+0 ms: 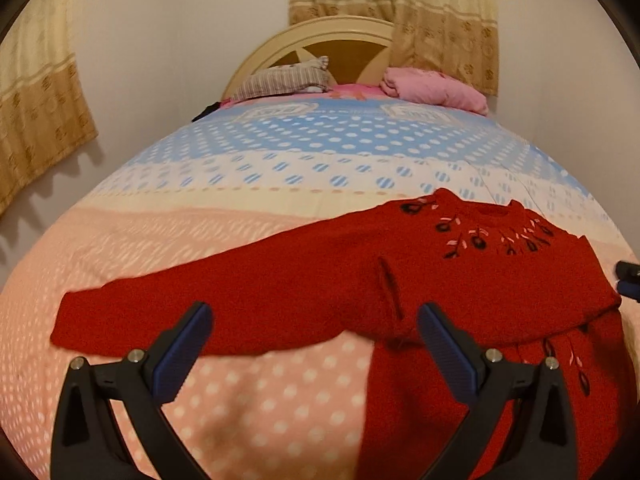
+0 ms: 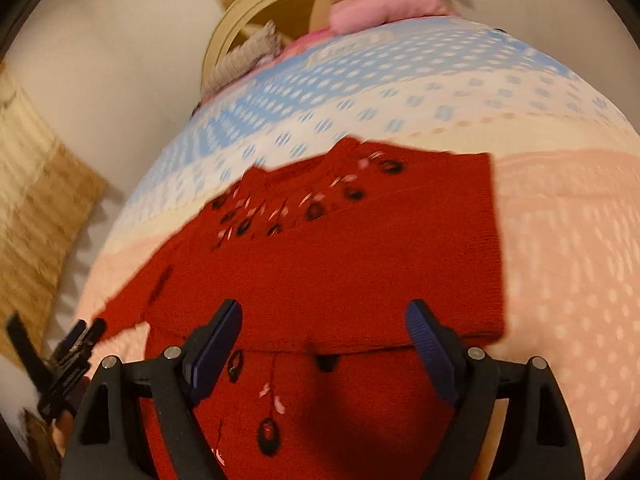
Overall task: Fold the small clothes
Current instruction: 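Lift the sleeve with the right gripper and fold it across the sweater body, then open the right gripper to release the sleeve and withdraw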
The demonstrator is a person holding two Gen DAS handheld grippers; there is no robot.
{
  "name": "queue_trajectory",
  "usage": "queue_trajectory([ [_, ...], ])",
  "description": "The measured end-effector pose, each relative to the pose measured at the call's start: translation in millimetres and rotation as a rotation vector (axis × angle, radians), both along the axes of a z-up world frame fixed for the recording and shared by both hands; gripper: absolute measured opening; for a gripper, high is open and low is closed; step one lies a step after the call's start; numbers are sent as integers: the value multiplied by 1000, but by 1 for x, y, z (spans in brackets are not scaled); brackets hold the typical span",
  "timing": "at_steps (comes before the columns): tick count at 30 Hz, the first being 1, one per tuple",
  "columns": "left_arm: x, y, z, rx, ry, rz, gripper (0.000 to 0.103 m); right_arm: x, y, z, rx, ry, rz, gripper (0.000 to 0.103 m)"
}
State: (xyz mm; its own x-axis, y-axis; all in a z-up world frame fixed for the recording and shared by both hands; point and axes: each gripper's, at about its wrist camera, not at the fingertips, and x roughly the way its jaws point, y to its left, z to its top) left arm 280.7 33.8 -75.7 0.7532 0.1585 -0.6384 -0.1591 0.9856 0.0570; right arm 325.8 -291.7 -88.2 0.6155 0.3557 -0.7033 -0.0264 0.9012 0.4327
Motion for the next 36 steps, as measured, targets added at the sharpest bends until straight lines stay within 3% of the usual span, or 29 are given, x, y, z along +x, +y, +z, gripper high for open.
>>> queue_trajectory([
  [3, 20, -12, -15, 68, 29, 15, 103, 0, -13, 3, 61, -25, 2, 85],
  [8, 44, -13, -54, 144, 140, 67, 103, 8, -13, -15, 32, 6, 26, 85],
  [10, 42, -6, -54, 97, 145, 59, 103, 14, -14, -40, 28, 99, 11, 85],
  [12, 41, -5, -56, 99, 153, 46, 103, 7, -8, -39, -1, 50, 14, 85],
  [15, 40, -2, -59, 64, 155, 46, 103, 5, 14, -27, -74, 59, 40, 85],
  [19, 42, 8, -62, -42, 174, 33, 103, 17, 44, -11, -33, 23, 82, 85],
  [22, 40, 18, -65, -128, 175, 39, 103, 35, 76, -37, -80, 128, 125, 85],
  [25, 35, 18, -63, -111, 152, 69, 103, 29, 106, -39, -241, 83, 128, 86],
  [27, 32, 21, -64, -85, 158, 131, 103, 24, 118, -34, -176, 55, 177, 86],
  [29, 32, 23, -65, -108, 161, 123, 103, 22, 125, -32, -124, 28, 211, 86],
  [31, 31, 22, -64, -103, 162, 117, 103, 26, 138, -46, -172, 42, 234, 86],
  [33, 25, 22, -62, -94, 145, 118, 103, 19, 154, -56, -284, -32, 270, 93],
  [36, 11, 29, -55, -90, 108, 152, 103, 6, 175, -61, -425, -66, 304, 96],
])
